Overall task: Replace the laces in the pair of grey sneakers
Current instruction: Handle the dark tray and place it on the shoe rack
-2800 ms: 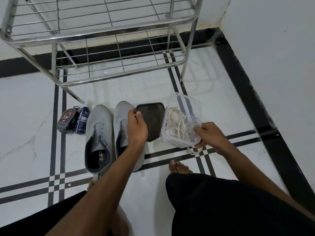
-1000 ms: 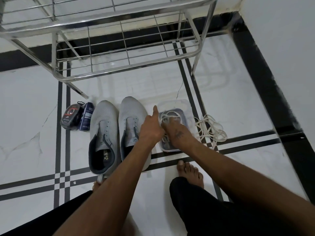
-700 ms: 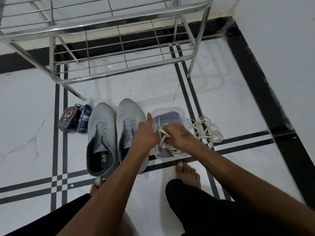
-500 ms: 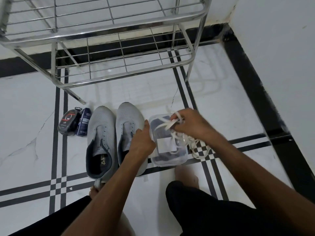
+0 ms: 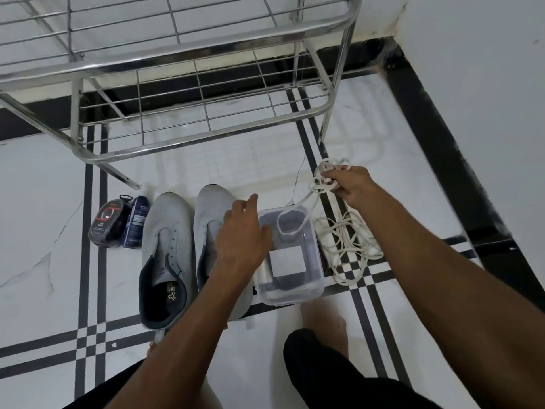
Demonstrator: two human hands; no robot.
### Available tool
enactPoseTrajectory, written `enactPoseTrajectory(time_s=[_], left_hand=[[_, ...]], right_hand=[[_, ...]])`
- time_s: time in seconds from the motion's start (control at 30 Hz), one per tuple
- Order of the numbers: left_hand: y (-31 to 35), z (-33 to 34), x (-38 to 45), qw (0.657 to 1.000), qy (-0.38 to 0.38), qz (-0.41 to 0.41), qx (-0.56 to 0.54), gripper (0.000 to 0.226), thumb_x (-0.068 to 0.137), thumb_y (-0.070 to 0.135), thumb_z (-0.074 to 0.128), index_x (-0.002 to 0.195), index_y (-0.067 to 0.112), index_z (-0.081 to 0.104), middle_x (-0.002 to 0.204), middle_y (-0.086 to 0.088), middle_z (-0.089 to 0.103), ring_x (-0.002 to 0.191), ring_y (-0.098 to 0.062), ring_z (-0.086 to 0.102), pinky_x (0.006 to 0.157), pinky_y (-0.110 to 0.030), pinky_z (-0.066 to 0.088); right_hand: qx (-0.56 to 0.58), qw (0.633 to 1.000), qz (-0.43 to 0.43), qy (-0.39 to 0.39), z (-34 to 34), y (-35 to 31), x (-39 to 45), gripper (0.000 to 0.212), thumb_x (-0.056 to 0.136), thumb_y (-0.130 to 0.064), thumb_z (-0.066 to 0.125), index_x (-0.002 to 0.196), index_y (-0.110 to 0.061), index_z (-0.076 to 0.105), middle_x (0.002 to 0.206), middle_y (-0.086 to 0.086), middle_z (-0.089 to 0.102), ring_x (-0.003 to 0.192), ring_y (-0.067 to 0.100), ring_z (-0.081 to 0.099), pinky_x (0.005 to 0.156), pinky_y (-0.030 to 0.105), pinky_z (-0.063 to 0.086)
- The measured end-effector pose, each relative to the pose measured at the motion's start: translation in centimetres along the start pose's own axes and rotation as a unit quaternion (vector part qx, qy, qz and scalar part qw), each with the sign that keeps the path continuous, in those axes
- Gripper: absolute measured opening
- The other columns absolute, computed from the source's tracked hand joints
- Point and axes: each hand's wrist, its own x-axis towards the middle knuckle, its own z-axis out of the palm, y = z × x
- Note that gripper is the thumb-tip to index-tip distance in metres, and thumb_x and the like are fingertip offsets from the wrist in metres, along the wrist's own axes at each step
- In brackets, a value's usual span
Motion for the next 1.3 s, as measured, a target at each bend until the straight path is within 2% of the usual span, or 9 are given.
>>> enactPoseTrajectory(time_s=[0.13,0.23,0.4,0.53,0.87,1.03,1.1,1.2,1.3], left_hand=[[1.1,0.2,1.9,0.998,0.005,0.05,-0.036,0.047,0.099,0.028,0.054,0.144,0.018,0.048,0.139,-0.007,0.052,0.128,-0.028,0.045,0.1,-0.04,0.042],[2.4,0.7,4.2,0.996,-0.034,0.077,-0.026,0.046,0.098,0.044,0.053,0.137,0.019,0.058,0.137,-0.005,0.057,0.127,-0.025,0.048,0.102,-0.037,0.041],[4.5,1.4,8.5,0.996,-0.058,0.073,0.001,0.04,0.1,0.035,0.051,0.136,0.02,0.059,0.138,-0.008,0.056,0.128,-0.029,0.047,0.106,-0.04,0.04],[4.6,1.3,9.4,0.996,-0.05,0.067,-0.008,0.035,0.099,0.029,0.052,0.132,0.018,0.06,0.133,-0.01,0.057,0.124,-0.029,0.05,0.104,-0.041,0.042],[4.0,1.3,7.7,0.996,-0.042,0.071,-0.025,0.03,0.099,0.025,0.051,0.126,0.02,0.064,0.129,-0.003,0.061,0.12,-0.023,0.055,0.101,-0.038,0.044],[4.8,1.1,6.8,0.995,-0.034,0.092,-0.018,0.03,0.099,0.025,0.051,0.126,0.019,0.064,0.129,-0.002,0.06,0.121,-0.022,0.053,0.1,-0.039,0.044],[5.2,1.2,6.1,0.994,-0.032,0.101,-0.017,0.03,0.1,0.025,0.051,0.126,0.019,0.064,0.129,-0.002,0.06,0.12,-0.022,0.053,0.099,-0.04,0.044],[5.5,1.3,4.8,0.993,-0.025,0.109,-0.029,0.029,0.099,0.024,0.052,0.125,0.017,0.065,0.127,-0.004,0.061,0.118,-0.023,0.052,0.098,-0.041,0.044],[5.0,1.6,2.5,0.994,-0.012,0.099,-0.046,0.031,0.097,0.021,0.054,0.126,0.016,0.064,0.128,-0.007,0.059,0.119,-0.026,0.05,0.098,-0.038,0.043]], right_hand=[[0.111,0.993,0.022,0.041,0.9,-1.1,1.9,0.039,0.079,0.01,0.074,0.115,0.004,0.06,0.08,0.016,0.067,0.046,0.016,0.067,0.042,0.025,0.053],[0.161,0.985,0.042,0.044,1.5,-1.7,2.7,0.046,0.082,0.012,0.071,0.123,-0.002,0.055,0.088,0.019,0.067,0.064,0.022,0.069,0.058,0.033,0.061],[0.209,0.973,0.038,0.088,1.7,-2.1,3.1,0.03,0.084,0.01,0.071,0.11,0.005,0.056,0.109,0.025,0.068,0.064,0.024,0.066,0.044,0.031,0.057],[0.235,0.965,0.05,0.109,1.5,-1.1,3.7,0.024,0.081,0.009,0.074,0.084,-0.002,0.053,0.099,0.022,0.068,0.066,0.025,0.066,0.061,0.036,0.062],[0.057,0.992,0.023,0.112,0.7,3.2,3.8,0.031,0.085,-0.015,0.078,0.109,-0.001,0.063,0.101,0.017,0.071,0.089,0.031,0.072,0.085,0.051,0.059],[0.001,0.999,-0.007,0.053,-0.1,2.4,2.0,0.017,0.093,-0.028,0.066,0.101,-0.013,0.063,0.102,0.011,0.07,0.09,0.029,0.072,0.074,0.045,0.062],[-0.081,0.995,-0.028,0.045,-1.0,2.3,1.1,0.026,0.093,-0.029,0.062,0.114,-0.014,0.059,0.106,0.004,0.064,0.092,0.023,0.067,0.075,0.044,0.062],[-0.274,0.951,-0.113,0.089,-3.7,3.4,-0.3,0.051,0.089,-0.03,0.063,0.137,-0.015,0.051,0.111,-0.004,0.058,0.1,0.021,0.061,0.092,0.042,0.055],[-0.473,0.861,-0.177,0.062,-7.1,6.9,-1.3,0.065,0.087,-0.032,0.07,0.146,-0.023,0.044,0.142,0.011,0.05,0.133,0.032,0.046,0.103,0.038,0.04]])
